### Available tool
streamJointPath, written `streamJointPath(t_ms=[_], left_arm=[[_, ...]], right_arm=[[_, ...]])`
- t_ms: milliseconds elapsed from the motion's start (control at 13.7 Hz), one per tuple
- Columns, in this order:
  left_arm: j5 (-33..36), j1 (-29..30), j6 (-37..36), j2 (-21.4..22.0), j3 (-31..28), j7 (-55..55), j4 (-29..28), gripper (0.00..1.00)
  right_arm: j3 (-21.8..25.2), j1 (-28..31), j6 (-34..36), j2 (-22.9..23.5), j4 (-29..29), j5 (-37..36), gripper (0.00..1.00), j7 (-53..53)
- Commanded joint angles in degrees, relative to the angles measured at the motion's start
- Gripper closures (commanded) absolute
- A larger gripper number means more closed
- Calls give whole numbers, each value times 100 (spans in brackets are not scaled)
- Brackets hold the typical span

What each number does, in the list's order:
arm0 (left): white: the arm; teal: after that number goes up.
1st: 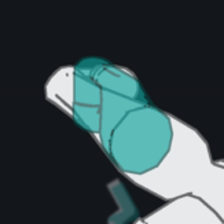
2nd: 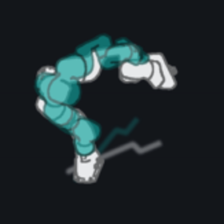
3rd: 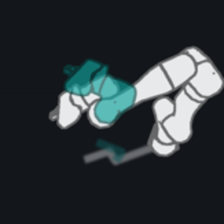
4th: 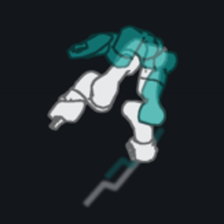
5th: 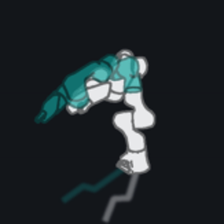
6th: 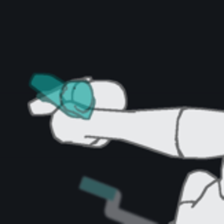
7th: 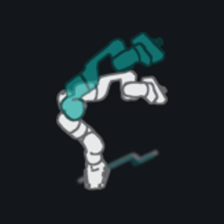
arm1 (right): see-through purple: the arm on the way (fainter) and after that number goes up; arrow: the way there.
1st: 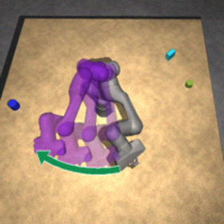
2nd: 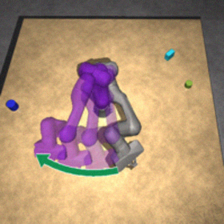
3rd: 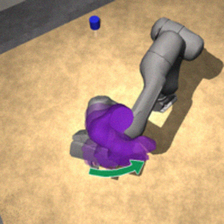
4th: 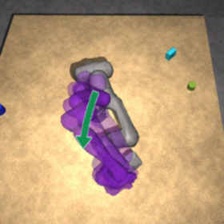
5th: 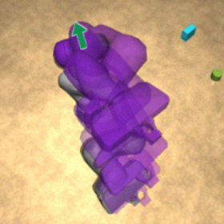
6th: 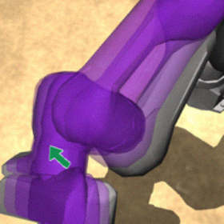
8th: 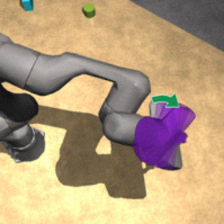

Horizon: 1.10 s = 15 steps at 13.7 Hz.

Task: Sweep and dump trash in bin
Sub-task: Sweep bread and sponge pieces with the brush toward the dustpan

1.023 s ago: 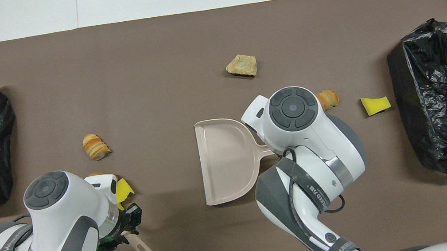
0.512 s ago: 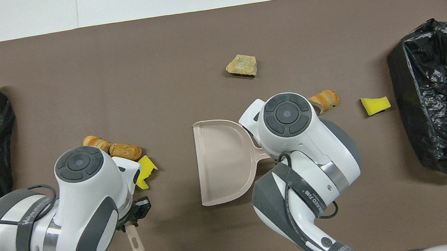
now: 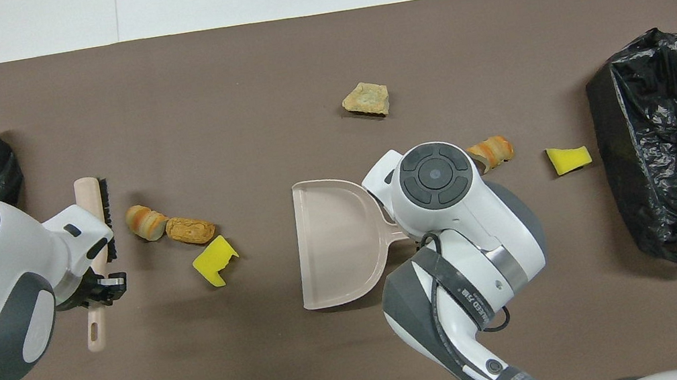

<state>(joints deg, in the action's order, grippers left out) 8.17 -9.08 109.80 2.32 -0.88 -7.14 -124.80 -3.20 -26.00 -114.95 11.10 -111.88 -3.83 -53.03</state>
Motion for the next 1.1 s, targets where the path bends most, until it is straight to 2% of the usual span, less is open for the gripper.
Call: streamJointPath(t_ms=[0, 146, 365, 512, 804, 1023], left_arm=[[447, 134, 410, -399, 70, 492, 105, 100], [467, 109, 428, -513, 79, 739, 44, 100], [449, -162, 87, -321, 97, 645, -236, 100], [292, -540, -11, -145, 132, -186, -500, 100], [-813, -1454, -143, 14, 132, -1735, -633, 100], [-1473, -1982, -56, 22, 149, -2185, -616, 100]], right_arm=[[-32, 16, -142, -126, -167, -145, 100, 249], [-41, 16, -142, -126, -193, -145, 100, 293], [-32, -177, -133, -135, -202, -145, 100, 495], [-32, -282, -142, -100, -202, -145, 100, 818], [-41, -520, -247, -20, -202, -145, 100, 1355], [-32, -591, -274, 24, -202, -145, 100, 1444]])
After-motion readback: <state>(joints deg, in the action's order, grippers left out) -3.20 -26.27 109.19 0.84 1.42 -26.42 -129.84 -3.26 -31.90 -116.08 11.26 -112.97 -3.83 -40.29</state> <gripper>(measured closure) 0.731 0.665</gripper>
